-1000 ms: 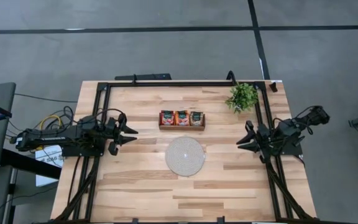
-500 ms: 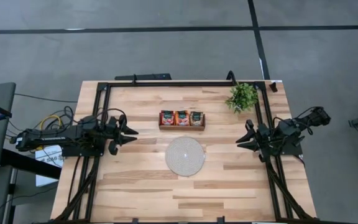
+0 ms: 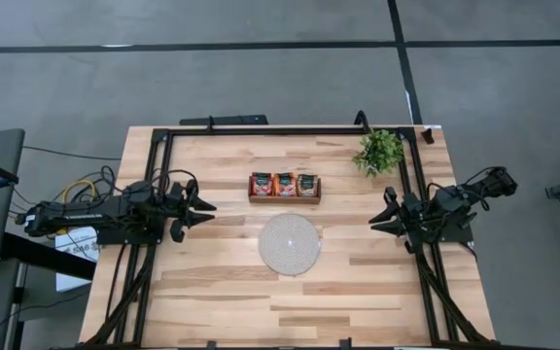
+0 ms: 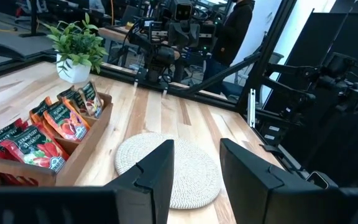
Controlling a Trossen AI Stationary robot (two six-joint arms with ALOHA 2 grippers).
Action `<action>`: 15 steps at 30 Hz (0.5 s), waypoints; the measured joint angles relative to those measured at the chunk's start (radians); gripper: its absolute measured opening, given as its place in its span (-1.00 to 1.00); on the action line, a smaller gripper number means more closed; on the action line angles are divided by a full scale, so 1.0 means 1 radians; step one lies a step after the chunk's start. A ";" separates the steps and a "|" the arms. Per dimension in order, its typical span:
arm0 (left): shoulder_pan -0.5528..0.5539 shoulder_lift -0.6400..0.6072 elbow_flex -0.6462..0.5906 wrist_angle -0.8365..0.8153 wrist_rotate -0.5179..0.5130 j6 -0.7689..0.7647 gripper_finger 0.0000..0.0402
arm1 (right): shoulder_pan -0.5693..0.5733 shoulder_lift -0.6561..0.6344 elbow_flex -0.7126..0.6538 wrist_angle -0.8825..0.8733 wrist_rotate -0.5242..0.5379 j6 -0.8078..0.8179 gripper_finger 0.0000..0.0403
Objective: Pick & Place Tea
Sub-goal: Return to Home Position
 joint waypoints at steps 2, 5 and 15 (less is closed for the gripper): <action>0.000 0.000 0.000 0.000 0.000 0.001 -0.40 | 0.000 0.000 0.000 0.000 0.000 0.000 -0.66; 0.000 0.000 0.000 0.000 0.000 0.001 -0.40 | 0.000 0.000 0.000 0.000 0.000 0.001 -0.66; -0.015 0.007 0.000 -0.004 0.003 0.002 -0.40 | 0.000 0.000 0.000 0.000 0.000 0.001 -0.66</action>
